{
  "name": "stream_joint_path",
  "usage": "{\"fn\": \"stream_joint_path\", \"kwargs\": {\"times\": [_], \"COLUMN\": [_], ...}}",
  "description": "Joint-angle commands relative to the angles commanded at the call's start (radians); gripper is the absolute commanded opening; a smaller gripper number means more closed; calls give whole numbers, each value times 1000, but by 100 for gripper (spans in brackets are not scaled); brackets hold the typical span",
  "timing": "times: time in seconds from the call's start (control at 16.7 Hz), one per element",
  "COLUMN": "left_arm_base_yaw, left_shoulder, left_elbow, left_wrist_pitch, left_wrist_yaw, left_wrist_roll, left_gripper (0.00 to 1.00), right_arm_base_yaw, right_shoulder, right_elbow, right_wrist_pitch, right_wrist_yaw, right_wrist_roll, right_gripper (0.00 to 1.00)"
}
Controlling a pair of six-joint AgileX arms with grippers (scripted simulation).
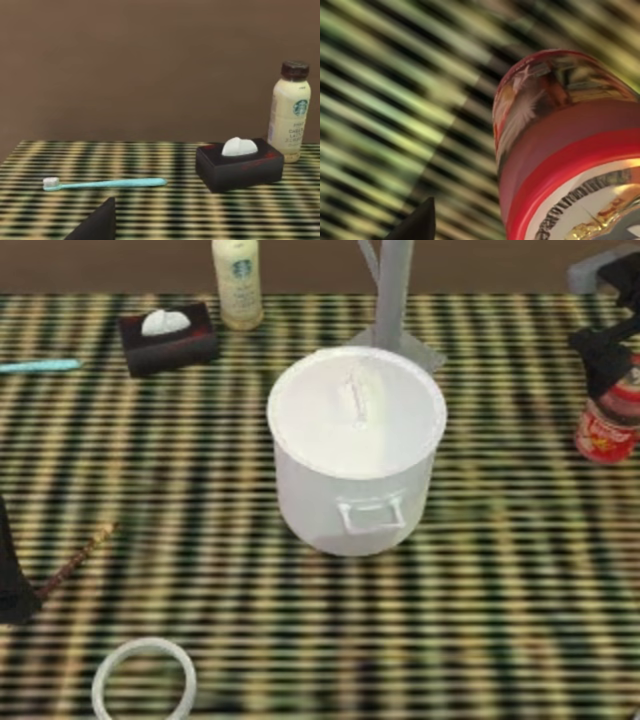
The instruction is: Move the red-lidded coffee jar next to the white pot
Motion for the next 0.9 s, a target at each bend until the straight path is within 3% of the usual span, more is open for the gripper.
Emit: {"fn": "stream_joint_path", "kwargs": {"times": [0.54, 0.84, 0.9], "left_arm_base_yaw": [0, 0, 0], "left_shoulder": [0, 0, 0], "left_elbow": [0, 0, 0], "left_wrist_pitch": [0, 0, 0], "left_wrist_yaw": [0, 0, 0], "left_wrist_roll": [0, 0, 0], "left_gripper": [100, 100, 100], "right_arm_base_yaw": [-4, -4, -4], "right_shoulder": [-46, -49, -49], "right_elbow": [-271, -287, -287], "right_wrist_pitch": [225, 239, 239], "right_wrist_yaw": [0, 0, 0], "right_wrist_roll": [1, 0, 0], "right_gripper": [100, 100, 92]}}
